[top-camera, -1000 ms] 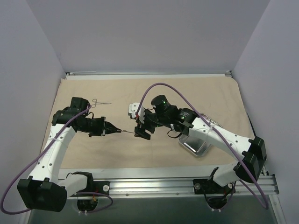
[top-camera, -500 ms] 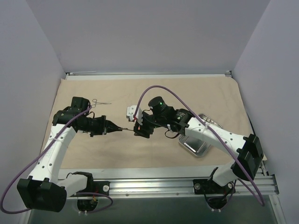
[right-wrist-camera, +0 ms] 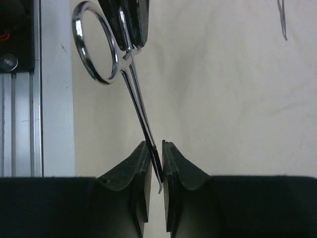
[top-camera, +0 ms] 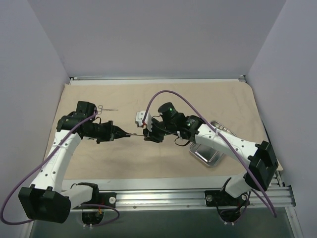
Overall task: Open and lay out the surgical kit
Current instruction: Adjust the medical item.
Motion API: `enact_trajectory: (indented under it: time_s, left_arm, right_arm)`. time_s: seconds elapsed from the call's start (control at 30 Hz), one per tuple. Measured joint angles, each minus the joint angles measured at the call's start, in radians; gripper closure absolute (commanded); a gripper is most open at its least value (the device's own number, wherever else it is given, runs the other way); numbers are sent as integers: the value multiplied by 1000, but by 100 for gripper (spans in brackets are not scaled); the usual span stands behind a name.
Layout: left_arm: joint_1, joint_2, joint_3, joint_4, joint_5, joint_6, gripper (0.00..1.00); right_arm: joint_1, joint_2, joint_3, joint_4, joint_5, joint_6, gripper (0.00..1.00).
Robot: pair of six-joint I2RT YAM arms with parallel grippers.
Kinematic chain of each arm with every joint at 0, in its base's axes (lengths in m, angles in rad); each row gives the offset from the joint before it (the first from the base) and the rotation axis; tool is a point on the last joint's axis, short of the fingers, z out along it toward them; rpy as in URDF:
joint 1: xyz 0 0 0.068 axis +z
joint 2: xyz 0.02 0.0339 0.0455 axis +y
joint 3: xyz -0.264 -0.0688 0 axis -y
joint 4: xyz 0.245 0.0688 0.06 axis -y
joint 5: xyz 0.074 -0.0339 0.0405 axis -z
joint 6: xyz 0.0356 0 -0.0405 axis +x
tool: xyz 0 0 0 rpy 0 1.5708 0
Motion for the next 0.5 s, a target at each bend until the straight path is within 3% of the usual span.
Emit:
enact_trajectory:
  time_s: [0.07,0.2,0.23,0.27,0.3,0.37,0.5]
  left_arm:
    - [0,0,0,9,-5,-11,98]
    - [2,3,0,22,-27,-19,98]
    - [3,3,0,26,-31,-19,93]
    - [3,3,0,32,-32,-19,63]
    - [3,3,0,41,-34,-11,51]
    - [2,7,1,55,-25,7,16]
    - [2,39,32,83,-54,81,9]
  right_arm:
    - [-5,8,2,-1,-16,1,100]
    - [-3,40,22,-19,-45,-3,100]
    - [-5,48,31,-27,-50,-3,100]
    - [-7,53,40,-35,-55,-1,100]
    - [-8,57,48,-47,-60,3,100]
    - [-11,63,66,-57,-63,23,100]
    - [-25,63,101,-93,-75,69,100]
